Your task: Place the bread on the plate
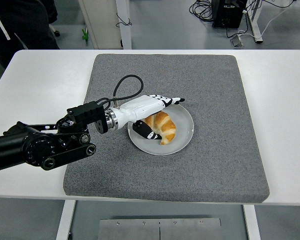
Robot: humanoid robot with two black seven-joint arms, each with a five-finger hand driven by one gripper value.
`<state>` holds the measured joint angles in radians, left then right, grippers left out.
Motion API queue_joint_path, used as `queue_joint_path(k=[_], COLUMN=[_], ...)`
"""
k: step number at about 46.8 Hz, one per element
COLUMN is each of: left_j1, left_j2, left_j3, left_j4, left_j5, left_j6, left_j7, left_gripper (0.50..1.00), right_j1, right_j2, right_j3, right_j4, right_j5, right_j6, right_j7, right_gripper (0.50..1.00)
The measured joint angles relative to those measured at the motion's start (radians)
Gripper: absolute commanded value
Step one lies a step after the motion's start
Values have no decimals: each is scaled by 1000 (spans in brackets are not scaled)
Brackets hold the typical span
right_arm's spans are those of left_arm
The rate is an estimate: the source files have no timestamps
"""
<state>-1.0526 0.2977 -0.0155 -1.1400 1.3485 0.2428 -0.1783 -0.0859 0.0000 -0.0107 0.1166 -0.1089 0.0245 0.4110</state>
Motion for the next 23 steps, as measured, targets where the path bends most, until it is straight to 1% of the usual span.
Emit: queue_joint_path(k=[5, 13, 23], left_j1=[-4, -7, -29], left_j2=[4, 9, 39], left_j3=[1, -10, -45], left_j4=[-7, -16, -41], left_j5=[-7, -32, -126], left_j6=[-8, -39, -104], left_j7=[-1, -10, -19], left_gripper=[955, 958, 961], right_j1=[0, 0, 0], right_j2=[0, 0, 0], right_j3=[0, 0, 0], right_j4=[0, 0, 0], right_j5=[0, 0, 0], right_j6=[0, 0, 0], right_j7=[0, 0, 0], right_gripper=[1000, 1000, 1000])
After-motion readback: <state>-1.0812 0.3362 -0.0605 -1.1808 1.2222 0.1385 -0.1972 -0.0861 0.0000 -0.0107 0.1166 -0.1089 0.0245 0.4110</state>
